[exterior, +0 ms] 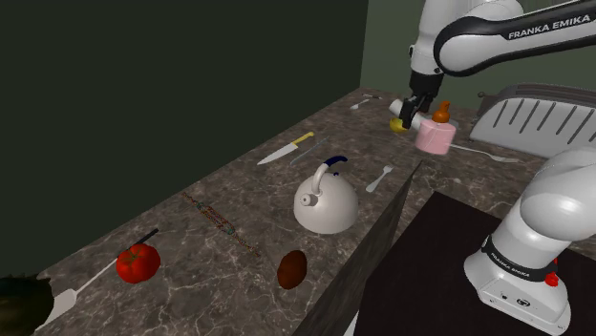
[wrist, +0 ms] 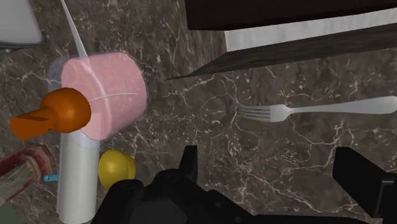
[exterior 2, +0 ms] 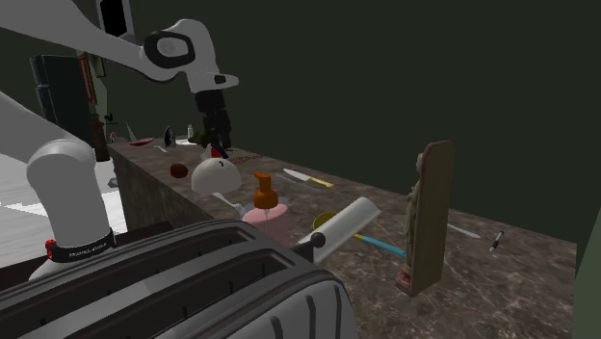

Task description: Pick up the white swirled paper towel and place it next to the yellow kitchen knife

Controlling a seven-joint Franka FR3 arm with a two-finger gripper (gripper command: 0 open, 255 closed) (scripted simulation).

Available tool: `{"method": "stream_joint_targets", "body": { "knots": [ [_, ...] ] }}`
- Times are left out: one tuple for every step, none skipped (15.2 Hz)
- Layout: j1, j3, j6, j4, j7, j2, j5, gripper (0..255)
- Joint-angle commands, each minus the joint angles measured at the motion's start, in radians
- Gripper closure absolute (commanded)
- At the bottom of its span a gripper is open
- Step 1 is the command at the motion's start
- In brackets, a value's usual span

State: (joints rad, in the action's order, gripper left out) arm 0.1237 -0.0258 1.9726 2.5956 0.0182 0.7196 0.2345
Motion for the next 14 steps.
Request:
{"method": "stream_joint_targets", "body": {
  "knots": [
    [0.027,-0.015,0.075,0.018,0.0,-0.033,0.044,0],
    [0.042,-0.022,0.114,0.026,0.001,-0.054,0.066,0],
    [0.057,-0.03,0.153,0.032,0.004,-0.076,0.088,0],
    [0.072,-0.037,0.192,0.037,0.007,-0.099,0.111,0],
    [0.088,-0.044,0.231,0.04,0.011,-0.124,0.135,0],
    [0.104,-0.051,0.27,0.041,0.017,-0.151,0.159,0],
    [0.121,-0.058,0.309,0.04,0.023,-0.178,0.183,0],
    [0.138,-0.064,0.347,0.038,0.03,-0.207,0.209,0],
    [0.156,-0.07,0.384,0.034,0.039,-0.236,0.235,0],
    [0.173,-0.075,0.421,0.028,0.049,-0.267,0.261,0],
    [0.191,-0.08,0.457,0.021,0.06,-0.298,0.289,0],
    [0.209,-0.085,0.492,0.011,0.073,-0.33,0.317,0],
    [0.227,-0.089,0.526,0.0,0.087,-0.363,0.346,0],
    [0.246,-0.093,0.558,-0.012,0.103,-0.396,0.376,0]
  ]
}}
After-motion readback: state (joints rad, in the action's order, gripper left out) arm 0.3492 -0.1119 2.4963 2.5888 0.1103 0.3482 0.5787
